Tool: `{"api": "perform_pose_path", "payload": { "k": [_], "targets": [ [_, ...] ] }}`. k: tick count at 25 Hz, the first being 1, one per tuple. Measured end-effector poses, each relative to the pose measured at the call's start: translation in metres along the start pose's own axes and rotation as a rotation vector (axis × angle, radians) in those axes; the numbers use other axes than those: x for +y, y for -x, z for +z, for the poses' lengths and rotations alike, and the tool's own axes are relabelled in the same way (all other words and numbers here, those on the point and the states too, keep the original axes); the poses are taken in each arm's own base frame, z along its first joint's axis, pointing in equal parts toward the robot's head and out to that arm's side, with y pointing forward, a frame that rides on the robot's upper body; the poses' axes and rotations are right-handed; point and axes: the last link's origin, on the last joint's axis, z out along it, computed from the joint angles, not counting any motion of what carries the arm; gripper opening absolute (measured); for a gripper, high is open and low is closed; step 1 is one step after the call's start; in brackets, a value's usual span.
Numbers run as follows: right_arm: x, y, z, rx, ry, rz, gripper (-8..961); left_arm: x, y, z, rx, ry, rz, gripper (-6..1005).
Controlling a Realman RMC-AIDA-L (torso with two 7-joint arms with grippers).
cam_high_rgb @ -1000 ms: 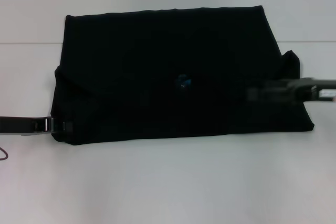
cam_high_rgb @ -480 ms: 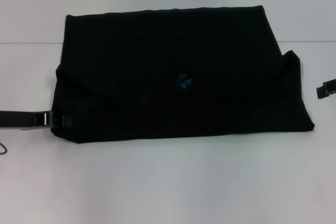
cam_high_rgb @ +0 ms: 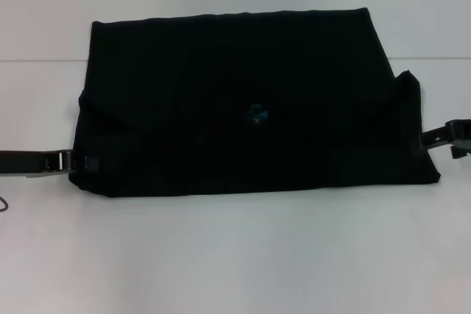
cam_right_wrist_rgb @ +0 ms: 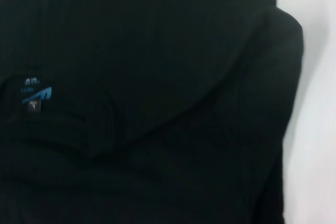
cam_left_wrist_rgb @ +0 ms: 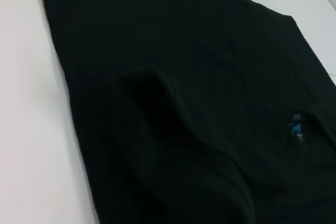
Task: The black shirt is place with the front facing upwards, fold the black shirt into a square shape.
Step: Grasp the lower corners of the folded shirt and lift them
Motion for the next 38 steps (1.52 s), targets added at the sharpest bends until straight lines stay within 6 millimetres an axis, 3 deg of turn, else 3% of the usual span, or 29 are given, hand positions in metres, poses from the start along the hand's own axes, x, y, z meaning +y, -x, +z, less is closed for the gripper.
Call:
{"api": "perform_pose_path", "payload": {
  "k": [9,24,27,38],
  "targets": [
    [0.013,-0.003,0.022,0.002,0.020,-0.009,883,0.000,-0.001,0.000,0.002,-0.001,0.002,30],
    [0.014,-0.006,0.028,0.010,0.004,-0.022,870,0.002,-0.002,0.001,0.002,0.003,0.007,30],
    [0.013,-0.006,0.028,0.006,-0.002,-0.024,627,0.002,-0.002,0.002,0.002,0.003,0.007,29],
    [0.013,-0.006,0.028,0.008,-0.008,-0.037,377,0.002,-0.002,0.003,0.002,0.005,0.009,30]
  ]
}}
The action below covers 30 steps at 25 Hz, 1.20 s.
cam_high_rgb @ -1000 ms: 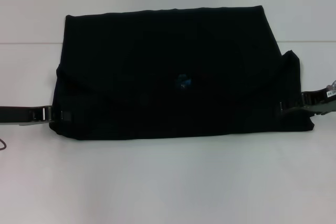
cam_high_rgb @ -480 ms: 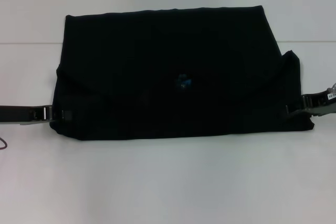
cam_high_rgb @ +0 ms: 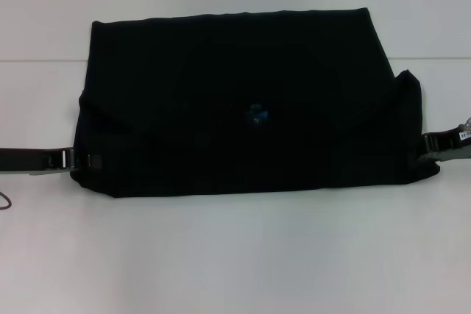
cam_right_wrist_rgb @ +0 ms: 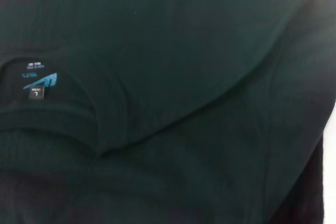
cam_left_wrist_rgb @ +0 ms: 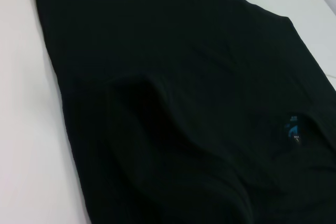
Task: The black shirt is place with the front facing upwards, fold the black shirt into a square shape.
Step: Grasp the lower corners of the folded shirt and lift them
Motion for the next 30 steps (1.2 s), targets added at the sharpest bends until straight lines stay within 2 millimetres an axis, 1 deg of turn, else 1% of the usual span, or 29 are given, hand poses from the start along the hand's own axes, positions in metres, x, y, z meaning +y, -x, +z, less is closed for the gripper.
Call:
{"api": "perform_pose_path", "payload": {
  "k": [5,11,15,20,24,25,26,29,30],
  "targets": [
    [-0.001,0.001,-0.001,-0.002,-0.003,-0.003,172,0.000,0.000,0.000,0.000,0.001,-0.001,30],
    [-0.002,0.000,-0.008,0.019,0.016,-0.034,45,0.004,0.004,-0.004,-0.020,0.043,-0.009,29],
    [-0.002,-0.008,-0.022,0.074,0.056,-0.059,49,0.010,0.009,-0.012,-0.060,0.111,-0.023,29],
    [-0.004,-0.031,-0.037,0.170,0.124,-0.088,54,0.018,0.022,-0.027,-0.123,0.223,-0.062,29],
    [-0.007,-0.059,-0.046,0.265,0.213,-0.120,58,0.027,0.036,-0.038,-0.228,0.299,-0.072,29],
    [-0.008,-0.065,-0.048,0.284,0.229,-0.125,59,0.030,0.044,-0.042,-0.288,0.328,-0.074,29],
    [-0.009,-0.072,-0.049,0.303,0.246,-0.134,60,0.030,0.044,-0.042,-0.288,0.328,-0.074,29],
    [-0.012,-0.091,-0.053,0.358,0.300,-0.163,63,0.035,0.057,-0.051,-0.395,0.369,-0.078,30],
    [-0.013,-0.102,-0.055,0.383,0.332,-0.182,64,0.037,0.061,-0.053,-0.426,0.381,-0.079,30]
  ]
}}
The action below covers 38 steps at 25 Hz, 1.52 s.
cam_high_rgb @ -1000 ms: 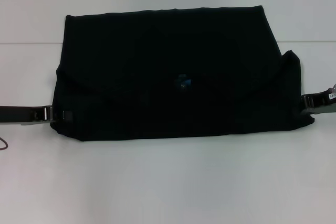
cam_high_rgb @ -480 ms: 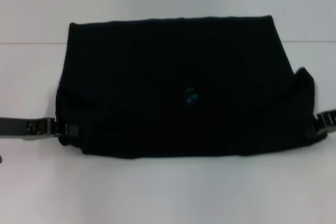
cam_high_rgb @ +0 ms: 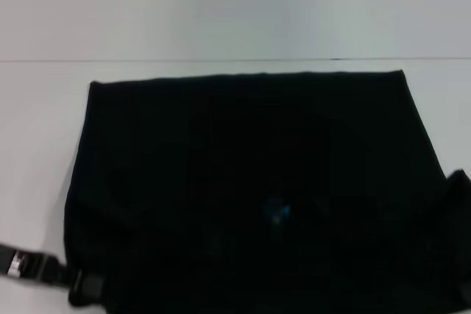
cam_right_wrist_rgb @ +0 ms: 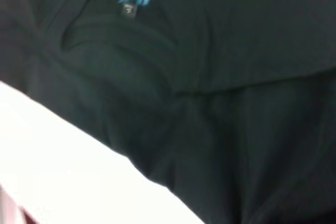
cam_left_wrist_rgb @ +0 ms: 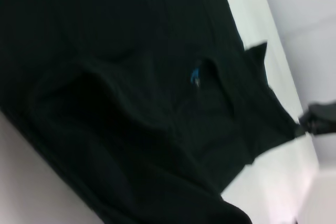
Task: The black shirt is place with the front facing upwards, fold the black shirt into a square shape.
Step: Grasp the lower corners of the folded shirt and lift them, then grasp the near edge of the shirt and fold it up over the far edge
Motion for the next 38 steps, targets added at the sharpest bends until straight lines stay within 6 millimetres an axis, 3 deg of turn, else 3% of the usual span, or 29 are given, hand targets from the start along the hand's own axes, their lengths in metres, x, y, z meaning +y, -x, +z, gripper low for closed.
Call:
{"api": "perform_pose_path", "payload": {
  "k": [6,14,27,38],
  "targets": [
    [-0.001,-0.021,0.009,0.069,0.030,-0.025,70,0.008,0.021,-0.001,-0.139,0.062,-0.029,30],
    [-0.004,-0.022,0.015,0.036,0.042,-0.025,78,0.009,0.017,-0.002,-0.095,0.078,-0.001,30],
    [-0.004,0.014,-0.013,-0.319,0.177,0.055,91,0.008,-0.014,-0.033,0.288,0.107,0.033,30],
    [-0.022,0.044,-0.027,-0.685,0.195,0.194,102,-0.020,-0.033,-0.046,0.740,0.086,-0.085,29]
  ]
}}
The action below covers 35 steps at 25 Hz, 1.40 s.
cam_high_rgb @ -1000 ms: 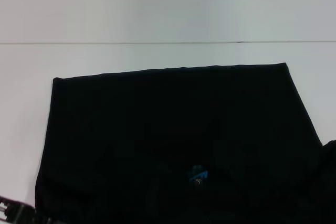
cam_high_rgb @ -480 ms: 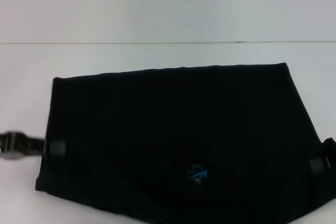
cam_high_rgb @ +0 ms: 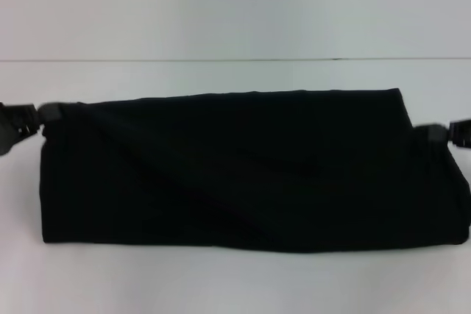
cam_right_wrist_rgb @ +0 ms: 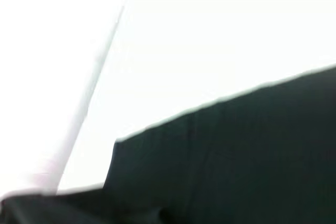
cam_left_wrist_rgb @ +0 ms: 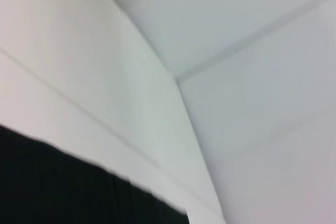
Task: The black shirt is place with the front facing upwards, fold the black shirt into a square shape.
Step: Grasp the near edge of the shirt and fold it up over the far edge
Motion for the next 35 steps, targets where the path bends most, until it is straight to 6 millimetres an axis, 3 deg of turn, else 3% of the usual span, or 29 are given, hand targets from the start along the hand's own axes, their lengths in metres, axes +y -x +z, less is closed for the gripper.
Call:
{"api": "perform_pose_path", "payload": {
  "k": [11,14,26,35],
  "targets": [
    [-0.010,0.016,0.031,-0.288,-0.036,0.022,113,-0.017,-0.005,0.016,0.230,-0.052,-0.014,30],
    [-0.007,0.022,0.043,-0.352,-0.042,-0.004,116,-0.015,-0.010,0.029,0.268,-0.052,0.023,30],
    [-0.011,0.029,0.088,-0.421,-0.211,-0.059,128,-0.021,-0.021,0.075,0.373,-0.180,0.086,30],
    [-0.011,0.031,0.112,-0.473,-0.311,-0.087,137,-0.033,-0.021,0.092,0.405,-0.310,0.118,29]
  ]
}}
